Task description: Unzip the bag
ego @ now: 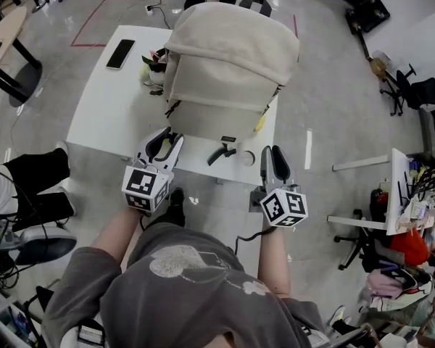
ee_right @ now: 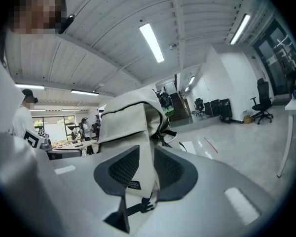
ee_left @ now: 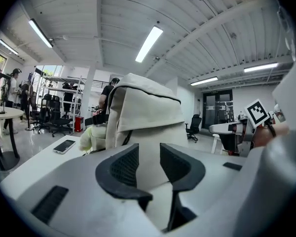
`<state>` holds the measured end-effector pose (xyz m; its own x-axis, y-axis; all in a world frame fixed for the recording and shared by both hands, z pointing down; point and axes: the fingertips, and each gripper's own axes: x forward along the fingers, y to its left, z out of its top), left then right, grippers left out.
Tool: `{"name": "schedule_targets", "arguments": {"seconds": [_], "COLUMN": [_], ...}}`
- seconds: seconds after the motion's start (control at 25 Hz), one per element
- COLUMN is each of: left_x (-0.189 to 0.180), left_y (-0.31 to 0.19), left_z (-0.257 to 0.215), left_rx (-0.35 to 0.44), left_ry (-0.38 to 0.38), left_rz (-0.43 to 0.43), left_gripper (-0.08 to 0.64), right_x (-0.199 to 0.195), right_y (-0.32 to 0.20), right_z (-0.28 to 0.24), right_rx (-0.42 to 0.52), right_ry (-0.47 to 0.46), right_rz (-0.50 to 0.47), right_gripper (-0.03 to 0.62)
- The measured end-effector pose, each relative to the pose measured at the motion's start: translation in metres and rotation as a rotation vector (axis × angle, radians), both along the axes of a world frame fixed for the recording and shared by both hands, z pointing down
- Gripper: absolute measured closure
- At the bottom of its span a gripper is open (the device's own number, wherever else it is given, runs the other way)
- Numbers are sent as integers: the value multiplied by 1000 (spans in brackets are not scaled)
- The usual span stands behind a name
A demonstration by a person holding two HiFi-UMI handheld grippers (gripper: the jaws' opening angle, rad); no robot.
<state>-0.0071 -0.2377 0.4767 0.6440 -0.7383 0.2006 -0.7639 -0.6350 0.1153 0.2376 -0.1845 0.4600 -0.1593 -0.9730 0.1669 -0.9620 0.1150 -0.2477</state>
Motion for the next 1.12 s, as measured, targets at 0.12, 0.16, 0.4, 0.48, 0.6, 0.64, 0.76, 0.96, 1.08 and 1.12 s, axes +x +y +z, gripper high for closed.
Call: {"name": "schedule_targets", "arguments": {"seconds": [0.12, 0.16, 0.4, 0.48, 0.6, 0.64, 0.76, 0.96, 1.08, 1.12], "left_x": [0, 0, 6, 9, 7, 5, -2, -13, -19, -21], "left_y": [28, 38, 112, 139, 173, 182, 208, 236, 243, 244], "left_z": [-9, -12, -27, -30, -33, -34, -35, -36, -38, -38], "left_rx": [10, 12, 23, 24, 23, 23, 20, 15, 15, 13], "left_ry": [20, 31, 68, 67, 67, 65, 59, 53, 53, 49], "left_rz": [-21, -32, -64, -65, -76, -83, -109, -134, -130, -126], "left_gripper": [432, 436, 470, 483, 510, 516, 532, 543, 545, 546], "right_x": [-1, -1, -10, -13, -17, -19, -27, -39, -42, -44], "right_y": [29, 39, 106, 129, 156, 164, 183, 205, 213, 215], "right_z": [-2, -3, -11, -12, -12, -10, -2, 1, 1, 2], "right_rx": [2, 4, 23, 24, 28, 27, 13, 22, 33, 31], "right_ry": [2, -2, -13, -16, -32, -36, -47, -77, -91, -94], "right_rz": [-15, -16, -51, -63, -74, -81, -104, -119, -104, -99], "right_gripper": [530, 540, 551, 558, 589, 599, 600, 598, 599, 600]}}
